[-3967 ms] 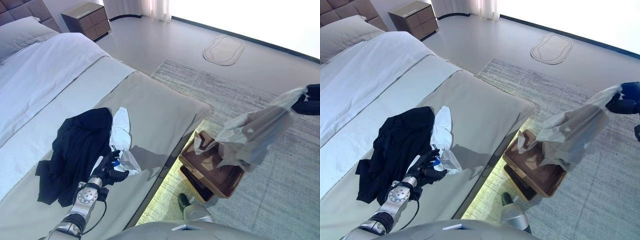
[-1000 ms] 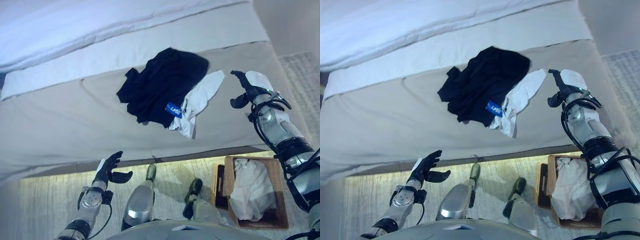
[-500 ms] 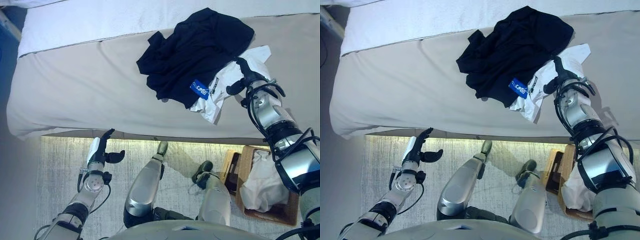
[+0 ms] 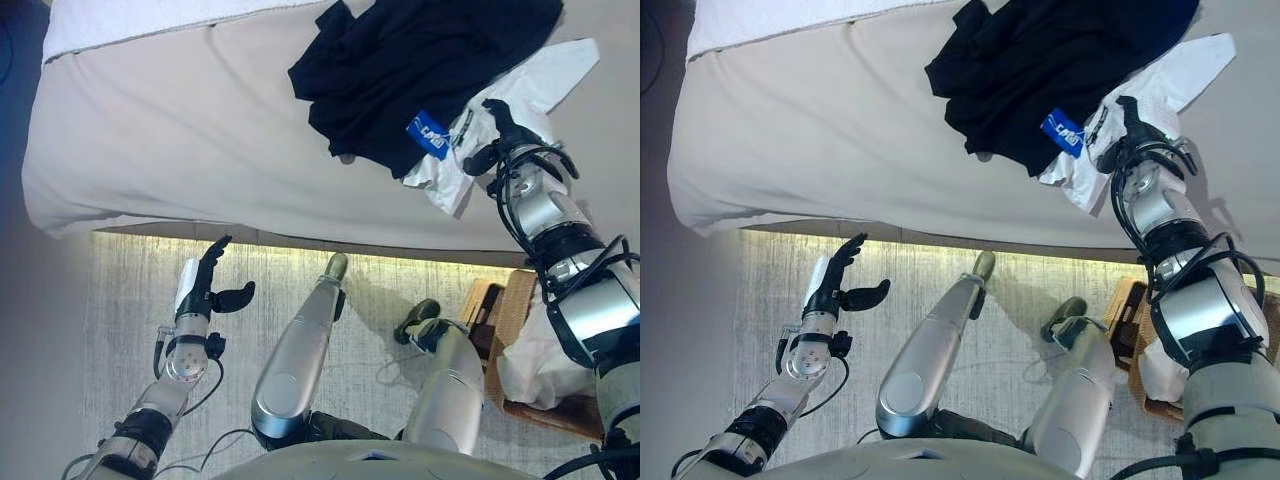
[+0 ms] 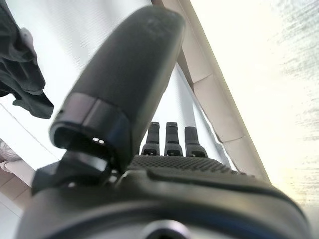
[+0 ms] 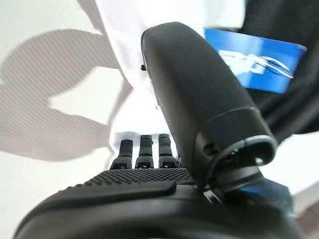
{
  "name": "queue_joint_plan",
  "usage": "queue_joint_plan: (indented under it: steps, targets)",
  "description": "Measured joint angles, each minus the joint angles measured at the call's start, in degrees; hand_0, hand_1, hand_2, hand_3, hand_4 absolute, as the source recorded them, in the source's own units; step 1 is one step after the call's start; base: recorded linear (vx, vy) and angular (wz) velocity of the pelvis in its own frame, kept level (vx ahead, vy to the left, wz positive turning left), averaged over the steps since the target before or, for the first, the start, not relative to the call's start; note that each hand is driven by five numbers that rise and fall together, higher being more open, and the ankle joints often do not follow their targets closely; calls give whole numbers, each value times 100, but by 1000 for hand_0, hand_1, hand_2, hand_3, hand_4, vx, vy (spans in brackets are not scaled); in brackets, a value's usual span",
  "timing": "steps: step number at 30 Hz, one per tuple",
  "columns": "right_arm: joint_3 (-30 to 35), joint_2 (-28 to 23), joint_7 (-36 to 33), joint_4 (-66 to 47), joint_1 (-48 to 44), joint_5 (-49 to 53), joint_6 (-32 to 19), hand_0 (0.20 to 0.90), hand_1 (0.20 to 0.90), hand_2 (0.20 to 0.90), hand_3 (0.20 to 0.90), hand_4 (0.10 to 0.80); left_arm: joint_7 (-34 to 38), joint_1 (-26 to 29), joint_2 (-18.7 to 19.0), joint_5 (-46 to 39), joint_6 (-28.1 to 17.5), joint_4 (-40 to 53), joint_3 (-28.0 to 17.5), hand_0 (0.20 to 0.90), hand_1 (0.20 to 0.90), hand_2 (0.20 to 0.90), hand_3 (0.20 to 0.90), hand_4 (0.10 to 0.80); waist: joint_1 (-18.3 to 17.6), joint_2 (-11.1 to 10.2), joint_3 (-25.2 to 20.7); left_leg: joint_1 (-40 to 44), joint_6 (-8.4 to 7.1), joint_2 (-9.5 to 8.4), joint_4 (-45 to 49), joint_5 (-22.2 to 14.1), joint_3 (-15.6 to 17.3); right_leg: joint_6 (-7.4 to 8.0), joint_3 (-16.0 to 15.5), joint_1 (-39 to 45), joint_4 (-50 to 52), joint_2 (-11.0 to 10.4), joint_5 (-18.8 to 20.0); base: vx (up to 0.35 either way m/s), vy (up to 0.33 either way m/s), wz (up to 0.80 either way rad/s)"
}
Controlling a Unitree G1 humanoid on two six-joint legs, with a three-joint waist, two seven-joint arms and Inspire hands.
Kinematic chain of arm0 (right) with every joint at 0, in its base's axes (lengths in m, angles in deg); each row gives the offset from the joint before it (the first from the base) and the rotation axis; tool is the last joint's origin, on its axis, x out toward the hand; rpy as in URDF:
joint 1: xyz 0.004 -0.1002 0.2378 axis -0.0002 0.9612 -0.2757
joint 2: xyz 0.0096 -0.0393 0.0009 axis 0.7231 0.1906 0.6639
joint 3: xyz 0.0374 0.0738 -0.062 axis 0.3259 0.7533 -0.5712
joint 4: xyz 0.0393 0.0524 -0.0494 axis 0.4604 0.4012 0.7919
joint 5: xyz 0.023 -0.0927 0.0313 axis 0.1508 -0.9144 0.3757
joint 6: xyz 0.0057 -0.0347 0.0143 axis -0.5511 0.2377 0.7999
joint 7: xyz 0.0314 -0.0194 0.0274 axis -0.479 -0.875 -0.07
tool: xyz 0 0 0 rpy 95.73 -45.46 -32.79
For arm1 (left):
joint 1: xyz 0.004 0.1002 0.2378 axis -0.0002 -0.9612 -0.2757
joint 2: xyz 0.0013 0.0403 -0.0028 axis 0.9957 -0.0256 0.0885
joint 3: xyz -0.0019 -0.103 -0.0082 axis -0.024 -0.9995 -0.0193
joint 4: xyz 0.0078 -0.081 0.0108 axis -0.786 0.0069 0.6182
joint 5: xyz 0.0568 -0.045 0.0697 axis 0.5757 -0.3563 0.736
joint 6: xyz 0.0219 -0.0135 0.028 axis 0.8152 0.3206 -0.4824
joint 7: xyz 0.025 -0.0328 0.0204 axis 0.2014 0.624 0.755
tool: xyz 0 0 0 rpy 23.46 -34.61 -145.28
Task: Pick up the clothes from the bed and place them into the basket
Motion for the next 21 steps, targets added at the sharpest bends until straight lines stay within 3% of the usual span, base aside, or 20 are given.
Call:
queue_joint_plan:
  steps: [18, 19, 21]
  targets:
    - [-589, -200, 126, 626, -1345, -189, 294, 900, 900, 900, 900, 800, -190, -133, 184, -740, -180, 857, 140, 900, 900, 900, 900, 800, 48, 19, 8, -1319, -31, 4, 749, -100, -58, -73, 157, -1272, 638, -9, -50, -67, 20, 1]
    - [-635, -211, 146, 633, -1370, -202, 274, 300, 300, 300, 200, 100, -190, -137, 184, -775, -179, 858, 143, 900, 900, 900, 900, 800, 42, 19, 8, -1345, -31, 5, 756, -100, -58, -72, 158, -1296, 652, -7, -50, -64, -15, -2]
    - [-659, -254, 185, 635, -1405, -197, 235, 300, 300, 300, 200, 100, -185, -138, 200, -860, -179, 941, 142, 900, 900, 900, 900, 800, 44, 19, 8, -1401, -31, 11, 797, -100, -61, -71, 188, -1350, 688, 13, -50, -73, -48, 0]
